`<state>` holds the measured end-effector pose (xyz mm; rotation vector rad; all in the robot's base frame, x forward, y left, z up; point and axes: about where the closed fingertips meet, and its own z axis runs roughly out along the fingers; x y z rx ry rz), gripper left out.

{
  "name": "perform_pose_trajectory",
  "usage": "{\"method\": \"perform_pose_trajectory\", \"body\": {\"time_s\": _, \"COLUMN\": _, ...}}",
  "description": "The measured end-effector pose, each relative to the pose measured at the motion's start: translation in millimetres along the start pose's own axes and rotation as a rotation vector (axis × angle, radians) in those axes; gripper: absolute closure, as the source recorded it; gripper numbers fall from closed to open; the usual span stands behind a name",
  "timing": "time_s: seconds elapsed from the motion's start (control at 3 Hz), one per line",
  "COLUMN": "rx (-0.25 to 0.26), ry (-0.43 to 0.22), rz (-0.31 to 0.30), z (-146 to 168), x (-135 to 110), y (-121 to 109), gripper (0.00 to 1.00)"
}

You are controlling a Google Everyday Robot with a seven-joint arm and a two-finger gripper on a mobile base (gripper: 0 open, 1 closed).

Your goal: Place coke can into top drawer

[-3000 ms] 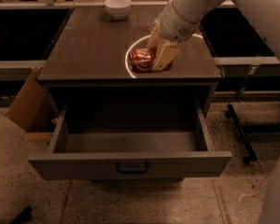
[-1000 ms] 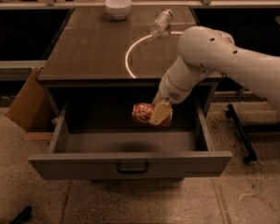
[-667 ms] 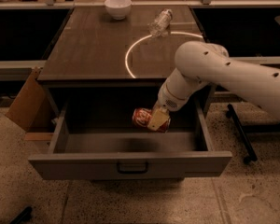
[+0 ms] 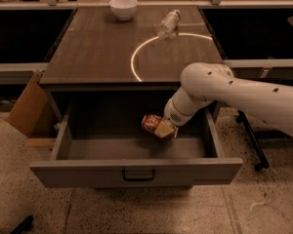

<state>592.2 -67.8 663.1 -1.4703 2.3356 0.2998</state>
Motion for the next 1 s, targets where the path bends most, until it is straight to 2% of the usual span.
{"method": "perform_pose_trajectory", "body": {"time_s": 0.33, "rx": 0.003, "ry": 0.000, "rz": 0.029, "z": 8, "x": 7, "y": -3, "gripper": 0.04}}
{"method": "perform_pose_trajectory", "body": {"time_s": 0.67, "rx": 0.037, "ry": 0.004, "rz": 0.049, "z": -7, "x": 18, "y": -10, "gripper": 0.00}}
{"method": "perform_pose_trajectory", "body": {"time_s": 1.0, "rx": 0.085, "ry": 0.008, "rz": 0.071, "z": -40, "x": 34, "y": -16, "gripper": 0.00}}
